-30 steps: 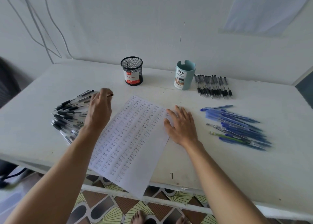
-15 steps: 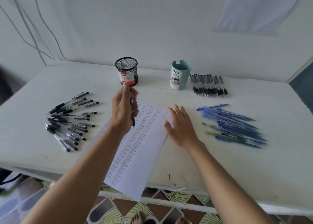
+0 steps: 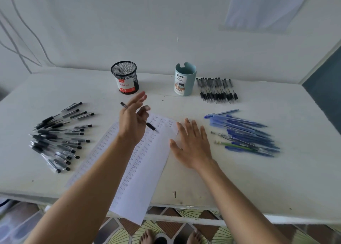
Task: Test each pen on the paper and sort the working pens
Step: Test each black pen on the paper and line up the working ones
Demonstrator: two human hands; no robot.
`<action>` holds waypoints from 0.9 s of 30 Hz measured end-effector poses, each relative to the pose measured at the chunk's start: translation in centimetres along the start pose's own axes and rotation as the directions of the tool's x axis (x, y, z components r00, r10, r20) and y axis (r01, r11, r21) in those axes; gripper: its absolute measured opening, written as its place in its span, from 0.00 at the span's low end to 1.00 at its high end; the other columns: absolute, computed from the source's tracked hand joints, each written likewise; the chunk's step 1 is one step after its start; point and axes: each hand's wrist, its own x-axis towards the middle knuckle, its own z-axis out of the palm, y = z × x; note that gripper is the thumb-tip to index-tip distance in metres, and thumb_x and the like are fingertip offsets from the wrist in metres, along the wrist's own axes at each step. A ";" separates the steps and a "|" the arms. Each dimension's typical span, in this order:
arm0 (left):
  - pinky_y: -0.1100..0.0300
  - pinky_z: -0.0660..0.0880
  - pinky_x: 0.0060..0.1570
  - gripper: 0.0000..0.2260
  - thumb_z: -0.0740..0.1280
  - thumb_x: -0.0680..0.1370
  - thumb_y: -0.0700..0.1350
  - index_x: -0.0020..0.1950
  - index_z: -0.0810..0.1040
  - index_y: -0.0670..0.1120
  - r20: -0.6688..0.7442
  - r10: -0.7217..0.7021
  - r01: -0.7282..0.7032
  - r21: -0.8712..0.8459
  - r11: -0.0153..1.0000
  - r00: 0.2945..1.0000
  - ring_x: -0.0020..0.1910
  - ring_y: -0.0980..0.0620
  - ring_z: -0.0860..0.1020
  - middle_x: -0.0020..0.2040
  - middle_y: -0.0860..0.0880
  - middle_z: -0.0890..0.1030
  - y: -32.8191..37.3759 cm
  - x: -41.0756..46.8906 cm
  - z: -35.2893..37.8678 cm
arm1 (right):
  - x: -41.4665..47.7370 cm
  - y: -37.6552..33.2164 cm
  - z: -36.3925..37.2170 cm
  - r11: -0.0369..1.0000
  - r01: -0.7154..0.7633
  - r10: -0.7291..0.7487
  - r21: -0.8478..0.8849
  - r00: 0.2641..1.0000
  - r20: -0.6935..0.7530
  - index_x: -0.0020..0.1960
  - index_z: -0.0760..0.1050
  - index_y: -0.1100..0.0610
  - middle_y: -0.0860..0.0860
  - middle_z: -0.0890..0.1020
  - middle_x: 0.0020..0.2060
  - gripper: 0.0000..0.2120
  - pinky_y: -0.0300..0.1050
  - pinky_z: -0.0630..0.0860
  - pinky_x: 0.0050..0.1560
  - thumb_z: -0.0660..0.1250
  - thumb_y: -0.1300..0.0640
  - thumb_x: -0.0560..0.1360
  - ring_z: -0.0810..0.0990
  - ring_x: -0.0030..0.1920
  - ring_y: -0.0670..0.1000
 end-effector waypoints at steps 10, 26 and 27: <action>0.56 0.80 0.51 0.10 0.67 0.81 0.41 0.47 0.82 0.35 0.156 0.012 -0.062 0.317 0.946 0.988 0.46 0.42 0.84 0.47 0.36 0.84 -3.3 2.0 1.2 | 0.2 1.2 0.0 0.998 0.054 -0.055 0.036 0.998 0.012 0.81 0.42 0.46 0.50 0.41 0.81 0.42 0.54 0.35 0.78 0.36 0.30 0.70 0.37 0.80 0.51; 0.55 0.67 0.29 0.10 0.64 0.62 0.35 0.29 0.62 0.42 0.148 0.218 -0.242 0.825 0.511 0.965 0.29 0.49 0.66 0.26 0.49 0.64 -4.6 2.5 1.3 | 0.2 1.2 0.3 0.997 0.046 -0.045 0.059 0.999 -0.013 0.81 0.43 0.46 0.50 0.42 0.81 0.37 0.57 0.34 0.77 0.47 0.32 0.78 0.35 0.80 0.53; 0.56 0.68 0.29 0.10 0.64 0.63 0.33 0.31 0.62 0.39 0.152 0.224 -0.246 0.836 0.491 0.963 0.29 0.50 0.67 0.27 0.48 0.64 -4.7 2.5 1.3 | 0.2 1.2 0.4 0.997 0.046 -0.045 0.061 0.999 -0.018 0.81 0.43 0.46 0.50 0.42 0.81 0.37 0.57 0.34 0.77 0.45 0.32 0.76 0.36 0.80 0.53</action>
